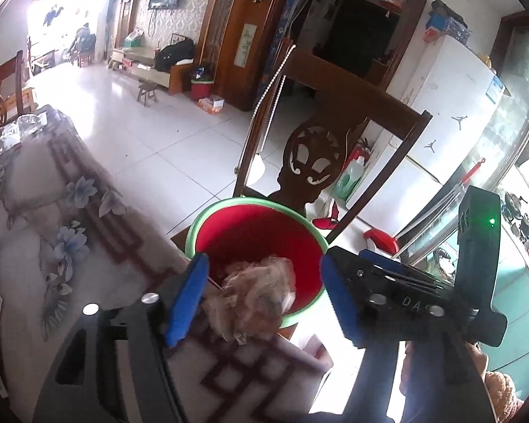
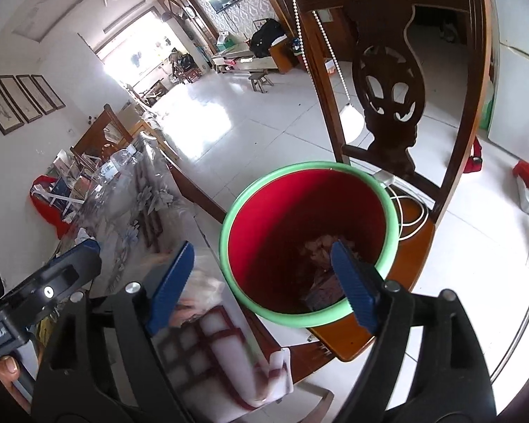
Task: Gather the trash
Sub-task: 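Carry both paper wads over the red bucket and open both tools, then grasp the yellow medicine packet with the left tool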
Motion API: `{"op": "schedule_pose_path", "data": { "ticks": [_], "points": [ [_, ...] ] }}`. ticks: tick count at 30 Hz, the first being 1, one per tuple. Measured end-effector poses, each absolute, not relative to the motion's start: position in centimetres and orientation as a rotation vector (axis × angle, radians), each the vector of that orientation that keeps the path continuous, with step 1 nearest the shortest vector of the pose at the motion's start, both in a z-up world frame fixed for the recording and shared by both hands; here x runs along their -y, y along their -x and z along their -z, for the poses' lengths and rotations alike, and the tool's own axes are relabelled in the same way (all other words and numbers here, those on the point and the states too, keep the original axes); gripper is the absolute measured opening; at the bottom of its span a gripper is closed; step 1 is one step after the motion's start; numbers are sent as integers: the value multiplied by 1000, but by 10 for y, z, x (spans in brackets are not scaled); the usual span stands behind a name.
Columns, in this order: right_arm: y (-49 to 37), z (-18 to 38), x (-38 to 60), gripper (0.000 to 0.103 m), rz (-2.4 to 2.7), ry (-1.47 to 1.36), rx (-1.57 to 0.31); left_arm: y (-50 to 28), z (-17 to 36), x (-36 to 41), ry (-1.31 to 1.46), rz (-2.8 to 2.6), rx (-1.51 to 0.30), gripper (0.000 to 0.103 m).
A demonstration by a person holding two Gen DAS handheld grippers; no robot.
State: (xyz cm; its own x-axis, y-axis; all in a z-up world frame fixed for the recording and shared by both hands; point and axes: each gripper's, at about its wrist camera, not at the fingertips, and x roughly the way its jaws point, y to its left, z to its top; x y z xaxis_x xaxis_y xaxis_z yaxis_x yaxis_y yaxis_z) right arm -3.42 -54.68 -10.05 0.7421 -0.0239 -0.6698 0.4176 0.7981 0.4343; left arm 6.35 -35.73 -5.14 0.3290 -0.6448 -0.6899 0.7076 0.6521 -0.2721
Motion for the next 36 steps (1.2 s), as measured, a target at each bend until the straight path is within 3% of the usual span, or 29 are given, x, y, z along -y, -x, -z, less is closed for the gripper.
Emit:
{"op": "schedule_pose_path", "data": {
  "ticks": [11, 24, 32, 36],
  "points": [
    [31, 62, 512, 80, 164, -558, -648, -55, 52, 285, -3, 689, -883, 67],
    [-2, 23, 379, 86, -188, -438, -658, -46, 43, 68, 44, 193, -825, 74],
    [-13, 29, 341, 86, -179, -306, -713, -79, 68, -53, -8, -95, -943, 80],
    [-13, 31, 344, 86, -171, -328, -724, -99, 97, -80, 155, -57, -1045, 81]
  ]
}}
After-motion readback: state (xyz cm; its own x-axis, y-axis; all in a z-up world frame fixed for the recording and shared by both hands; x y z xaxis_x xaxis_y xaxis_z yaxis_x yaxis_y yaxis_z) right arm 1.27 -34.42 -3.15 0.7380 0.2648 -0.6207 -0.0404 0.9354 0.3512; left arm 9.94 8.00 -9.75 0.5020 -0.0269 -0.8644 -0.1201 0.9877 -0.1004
